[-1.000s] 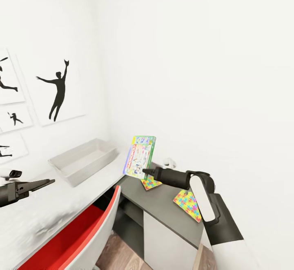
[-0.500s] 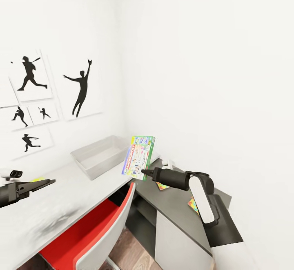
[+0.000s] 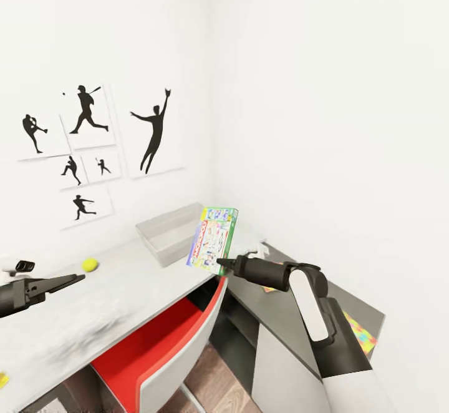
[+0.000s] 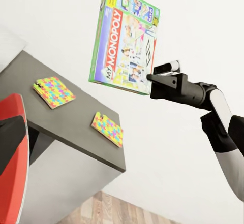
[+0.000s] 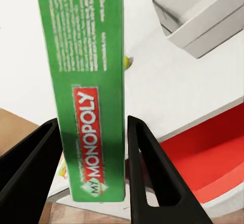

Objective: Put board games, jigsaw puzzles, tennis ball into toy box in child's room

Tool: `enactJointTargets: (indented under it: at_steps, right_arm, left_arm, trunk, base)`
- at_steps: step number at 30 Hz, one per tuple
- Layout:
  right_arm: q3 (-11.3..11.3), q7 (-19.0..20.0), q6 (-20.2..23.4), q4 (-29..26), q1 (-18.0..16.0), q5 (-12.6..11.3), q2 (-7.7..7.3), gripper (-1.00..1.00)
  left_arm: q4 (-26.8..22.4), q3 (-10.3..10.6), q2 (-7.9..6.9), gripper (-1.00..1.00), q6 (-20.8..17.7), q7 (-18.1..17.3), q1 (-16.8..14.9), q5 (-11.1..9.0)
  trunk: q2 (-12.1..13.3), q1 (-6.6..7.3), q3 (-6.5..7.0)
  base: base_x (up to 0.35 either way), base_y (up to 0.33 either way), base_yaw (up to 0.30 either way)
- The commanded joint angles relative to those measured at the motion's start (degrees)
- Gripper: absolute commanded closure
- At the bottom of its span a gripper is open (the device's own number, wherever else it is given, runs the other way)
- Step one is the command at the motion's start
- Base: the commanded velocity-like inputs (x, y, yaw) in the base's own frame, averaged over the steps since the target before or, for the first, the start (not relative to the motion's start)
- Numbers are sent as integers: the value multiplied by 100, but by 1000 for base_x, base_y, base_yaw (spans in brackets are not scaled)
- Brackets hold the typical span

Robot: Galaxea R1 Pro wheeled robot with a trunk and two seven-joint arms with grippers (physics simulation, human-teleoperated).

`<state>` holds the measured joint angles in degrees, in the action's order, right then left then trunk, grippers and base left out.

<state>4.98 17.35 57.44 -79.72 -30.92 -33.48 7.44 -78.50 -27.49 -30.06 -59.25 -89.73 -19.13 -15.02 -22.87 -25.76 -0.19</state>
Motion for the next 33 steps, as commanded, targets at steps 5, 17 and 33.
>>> enactJointTargets:
  at_steps: [5,17,33]
  right_arm:
    - [2,58,-253,0,-2,23,-14,100]
    - [-11,58,-430,164,-2,3,-6,100]
    - [-7,58,-435,176,-2,1,0,100]
  left_arm:
    - [2,2,-6,-100,-61,-27,-3,8]
    - [2,-11,-12,-100,-58,-27,-3,8]
    - [2,-11,-16,-100,-55,-27,-3,8]
  trunk:
    - [-5,-2,-9]
    - [-5,-2,-10]
    - [-5,-2,-10]
  base:
    - [0,67,45]
    - [0,13,3]
    - [50,0,20]
